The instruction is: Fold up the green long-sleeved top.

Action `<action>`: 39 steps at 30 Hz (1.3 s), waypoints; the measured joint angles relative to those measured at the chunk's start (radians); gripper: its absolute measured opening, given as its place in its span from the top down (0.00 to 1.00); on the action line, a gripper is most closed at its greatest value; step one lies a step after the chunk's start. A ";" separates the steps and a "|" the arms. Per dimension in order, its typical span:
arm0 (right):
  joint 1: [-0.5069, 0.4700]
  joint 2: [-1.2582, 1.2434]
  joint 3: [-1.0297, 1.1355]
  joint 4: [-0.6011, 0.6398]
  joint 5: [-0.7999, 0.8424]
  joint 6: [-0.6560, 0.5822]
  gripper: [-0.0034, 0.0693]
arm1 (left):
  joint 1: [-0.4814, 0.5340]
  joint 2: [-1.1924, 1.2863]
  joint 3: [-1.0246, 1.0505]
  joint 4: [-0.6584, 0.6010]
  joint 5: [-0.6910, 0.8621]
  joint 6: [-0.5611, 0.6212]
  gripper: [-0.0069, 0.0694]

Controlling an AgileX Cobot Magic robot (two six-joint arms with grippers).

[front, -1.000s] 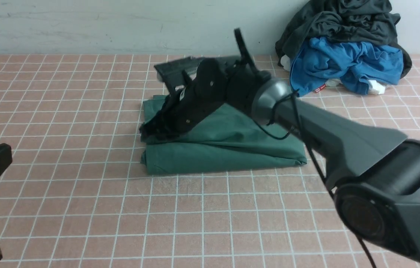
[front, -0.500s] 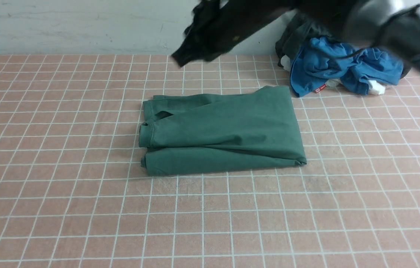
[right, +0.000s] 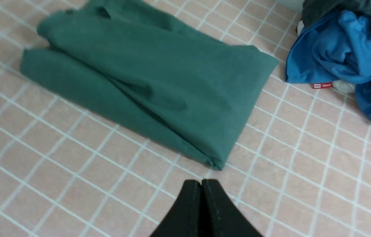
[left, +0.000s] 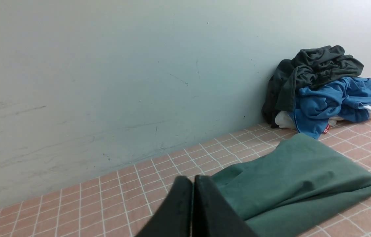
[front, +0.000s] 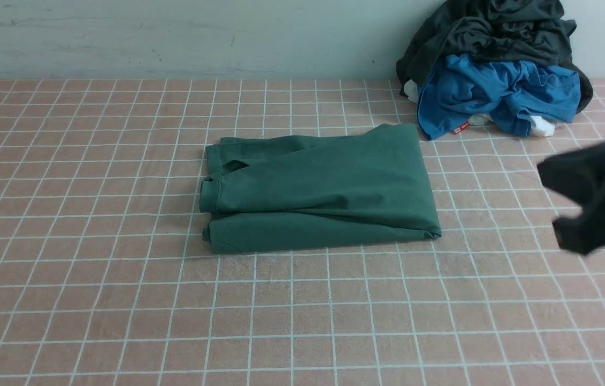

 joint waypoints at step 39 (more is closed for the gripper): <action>-0.299 -0.931 0.807 0.065 -0.441 0.046 0.97 | 0.000 0.000 0.009 -0.001 0.000 0.000 0.91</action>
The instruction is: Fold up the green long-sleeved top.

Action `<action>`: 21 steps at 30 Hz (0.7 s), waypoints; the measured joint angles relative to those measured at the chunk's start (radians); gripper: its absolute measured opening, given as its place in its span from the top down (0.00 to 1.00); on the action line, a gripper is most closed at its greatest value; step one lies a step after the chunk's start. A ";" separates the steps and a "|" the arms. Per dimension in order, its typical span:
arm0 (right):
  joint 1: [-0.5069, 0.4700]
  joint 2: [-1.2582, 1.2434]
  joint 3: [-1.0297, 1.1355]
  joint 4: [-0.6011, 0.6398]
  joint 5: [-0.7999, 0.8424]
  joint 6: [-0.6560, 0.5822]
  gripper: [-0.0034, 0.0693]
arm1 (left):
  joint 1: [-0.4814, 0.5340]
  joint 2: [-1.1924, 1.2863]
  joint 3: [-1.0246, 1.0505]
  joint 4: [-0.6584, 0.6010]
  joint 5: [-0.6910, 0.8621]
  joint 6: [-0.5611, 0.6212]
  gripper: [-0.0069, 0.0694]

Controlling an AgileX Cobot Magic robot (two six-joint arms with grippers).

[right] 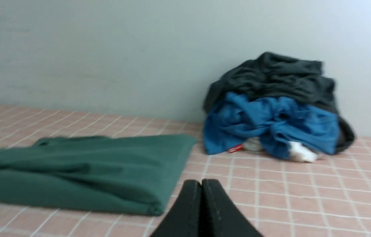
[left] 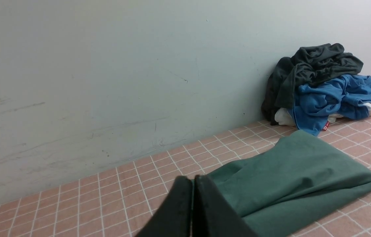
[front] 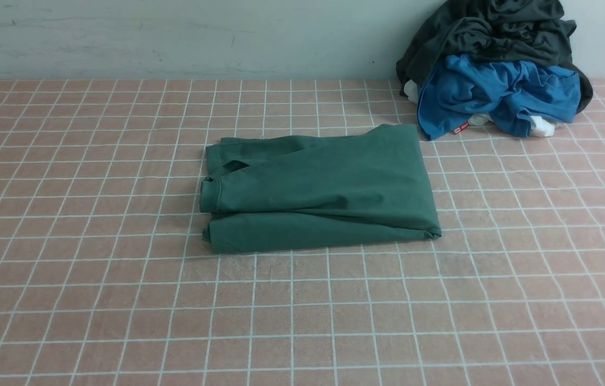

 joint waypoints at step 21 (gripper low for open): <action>-0.150 0.000 -0.003 -0.006 0.268 0.000 0.97 | 0.000 0.000 0.000 -0.001 0.000 0.000 0.91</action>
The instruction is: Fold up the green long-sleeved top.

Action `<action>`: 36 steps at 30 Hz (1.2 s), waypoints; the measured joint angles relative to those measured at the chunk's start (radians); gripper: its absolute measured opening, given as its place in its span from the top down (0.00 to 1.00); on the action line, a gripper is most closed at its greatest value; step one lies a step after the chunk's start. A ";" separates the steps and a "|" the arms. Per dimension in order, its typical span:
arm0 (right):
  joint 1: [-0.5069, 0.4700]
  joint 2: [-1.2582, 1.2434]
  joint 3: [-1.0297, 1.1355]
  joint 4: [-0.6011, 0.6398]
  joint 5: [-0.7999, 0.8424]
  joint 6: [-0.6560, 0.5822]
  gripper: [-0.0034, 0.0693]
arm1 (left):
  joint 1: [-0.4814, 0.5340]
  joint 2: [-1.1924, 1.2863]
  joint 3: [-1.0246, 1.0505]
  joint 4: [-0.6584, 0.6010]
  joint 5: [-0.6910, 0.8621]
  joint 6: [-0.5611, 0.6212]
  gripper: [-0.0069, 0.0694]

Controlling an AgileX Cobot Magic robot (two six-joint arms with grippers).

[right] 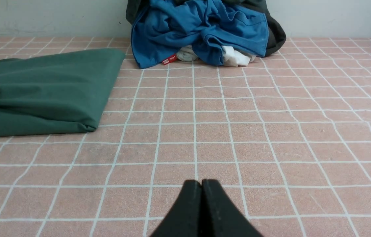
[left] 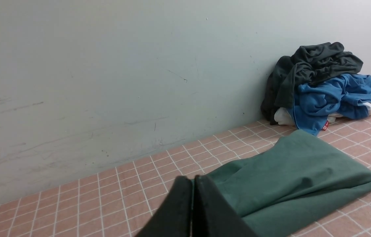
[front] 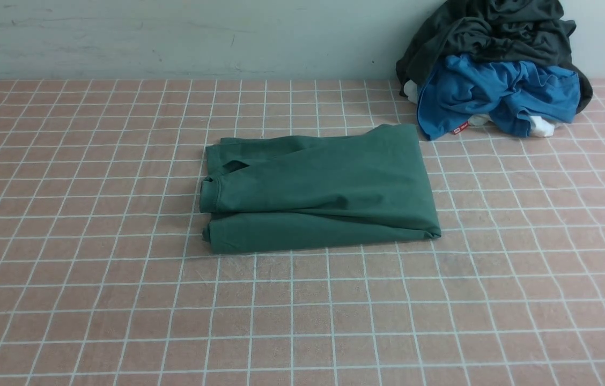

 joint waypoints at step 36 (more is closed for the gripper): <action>-0.001 0.000 0.000 -0.001 0.003 0.000 0.97 | 0.092 -0.221 0.388 0.482 -0.129 -0.521 0.91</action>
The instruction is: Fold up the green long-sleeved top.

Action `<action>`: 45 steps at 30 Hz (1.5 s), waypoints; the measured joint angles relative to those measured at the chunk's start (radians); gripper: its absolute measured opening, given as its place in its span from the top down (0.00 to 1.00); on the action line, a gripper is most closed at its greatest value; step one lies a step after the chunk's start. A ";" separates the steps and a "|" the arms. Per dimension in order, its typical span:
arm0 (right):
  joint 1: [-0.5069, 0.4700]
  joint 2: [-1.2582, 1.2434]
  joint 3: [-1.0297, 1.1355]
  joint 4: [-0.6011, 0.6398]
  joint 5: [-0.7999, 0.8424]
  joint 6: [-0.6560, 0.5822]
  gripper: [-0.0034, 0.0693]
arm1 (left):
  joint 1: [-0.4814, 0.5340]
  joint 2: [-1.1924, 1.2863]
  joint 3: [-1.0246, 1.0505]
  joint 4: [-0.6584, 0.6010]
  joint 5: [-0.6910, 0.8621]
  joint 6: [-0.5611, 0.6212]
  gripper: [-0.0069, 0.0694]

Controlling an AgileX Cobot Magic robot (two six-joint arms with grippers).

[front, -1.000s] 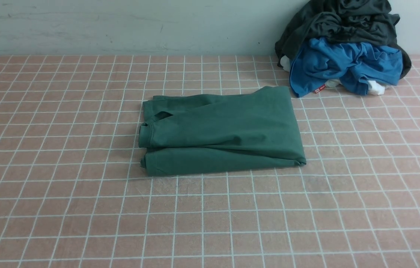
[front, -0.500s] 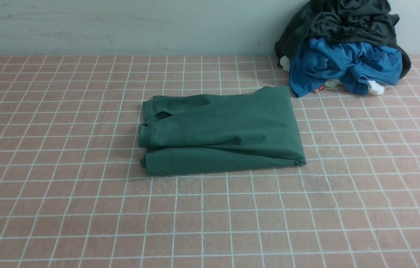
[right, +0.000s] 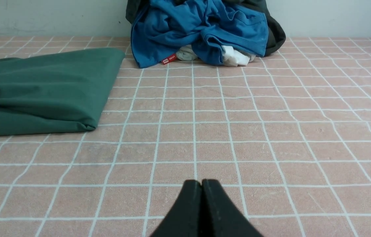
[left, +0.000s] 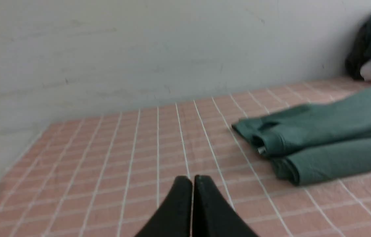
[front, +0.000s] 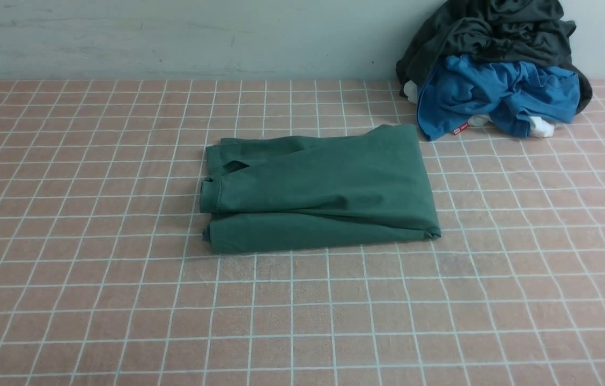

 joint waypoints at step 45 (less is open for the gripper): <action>0.000 0.000 0.000 0.000 0.000 0.000 0.97 | -0.048 0.000 -0.008 0.131 0.249 -0.272 0.91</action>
